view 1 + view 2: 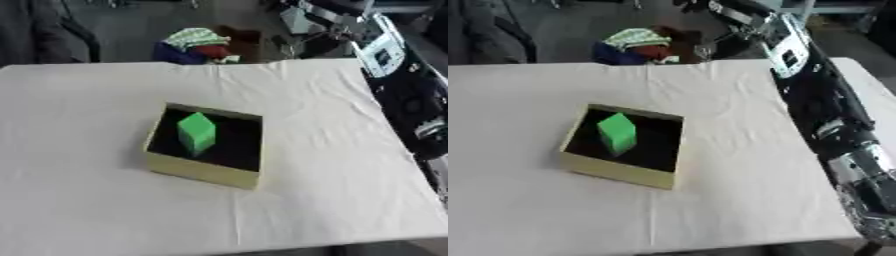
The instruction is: Pick up objects on the table and place them in the box.
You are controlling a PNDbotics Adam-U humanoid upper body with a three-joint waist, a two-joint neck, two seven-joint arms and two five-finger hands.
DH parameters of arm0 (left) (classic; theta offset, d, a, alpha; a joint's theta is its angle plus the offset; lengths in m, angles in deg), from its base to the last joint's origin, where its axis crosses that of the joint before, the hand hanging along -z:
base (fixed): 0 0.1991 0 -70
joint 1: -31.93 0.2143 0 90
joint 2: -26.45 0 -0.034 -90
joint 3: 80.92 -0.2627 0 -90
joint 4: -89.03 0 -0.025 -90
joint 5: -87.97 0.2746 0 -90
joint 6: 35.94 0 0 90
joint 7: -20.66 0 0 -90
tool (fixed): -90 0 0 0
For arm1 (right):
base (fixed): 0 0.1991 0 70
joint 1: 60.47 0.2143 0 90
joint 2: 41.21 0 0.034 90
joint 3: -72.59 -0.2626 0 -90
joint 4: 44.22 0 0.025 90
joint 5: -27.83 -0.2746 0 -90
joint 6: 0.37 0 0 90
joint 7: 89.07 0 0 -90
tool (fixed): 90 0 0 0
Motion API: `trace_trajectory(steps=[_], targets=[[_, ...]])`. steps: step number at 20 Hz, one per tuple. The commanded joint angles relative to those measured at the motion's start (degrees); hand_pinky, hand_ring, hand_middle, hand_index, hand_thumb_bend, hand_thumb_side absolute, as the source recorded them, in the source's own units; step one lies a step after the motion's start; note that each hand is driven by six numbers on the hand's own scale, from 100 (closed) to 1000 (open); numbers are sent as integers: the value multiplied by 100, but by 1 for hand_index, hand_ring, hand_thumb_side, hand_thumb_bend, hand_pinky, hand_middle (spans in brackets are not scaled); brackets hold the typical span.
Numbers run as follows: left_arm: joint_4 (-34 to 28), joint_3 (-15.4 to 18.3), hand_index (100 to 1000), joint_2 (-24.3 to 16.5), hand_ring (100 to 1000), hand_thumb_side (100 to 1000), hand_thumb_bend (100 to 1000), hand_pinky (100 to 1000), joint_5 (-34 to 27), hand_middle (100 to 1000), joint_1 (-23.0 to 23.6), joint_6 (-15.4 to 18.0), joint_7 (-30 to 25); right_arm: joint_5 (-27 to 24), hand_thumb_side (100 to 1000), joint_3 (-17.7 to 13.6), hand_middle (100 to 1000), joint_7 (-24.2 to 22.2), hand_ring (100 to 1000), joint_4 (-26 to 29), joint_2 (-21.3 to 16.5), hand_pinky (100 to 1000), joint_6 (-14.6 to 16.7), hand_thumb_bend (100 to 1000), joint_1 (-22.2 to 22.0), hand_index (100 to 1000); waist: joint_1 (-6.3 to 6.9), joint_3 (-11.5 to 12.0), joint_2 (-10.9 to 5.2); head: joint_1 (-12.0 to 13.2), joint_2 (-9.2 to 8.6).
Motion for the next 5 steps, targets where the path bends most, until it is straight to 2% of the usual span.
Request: trace_trajectory(steps=[1,5], targets=[[-79,65,659,-56,540,482,100,671,21,501,-27,37,12,-94,219,-72,904,-817,864,155,-183,861,726,100,91,1000,19,-7,-55,20,28],[-79,66,659,-53,540,482,100,671,29,500,-26,48,19,-116,226,-71,902,-859,864,152,-178,861,708,100,78,1000,14,-7,-61,16,28]])
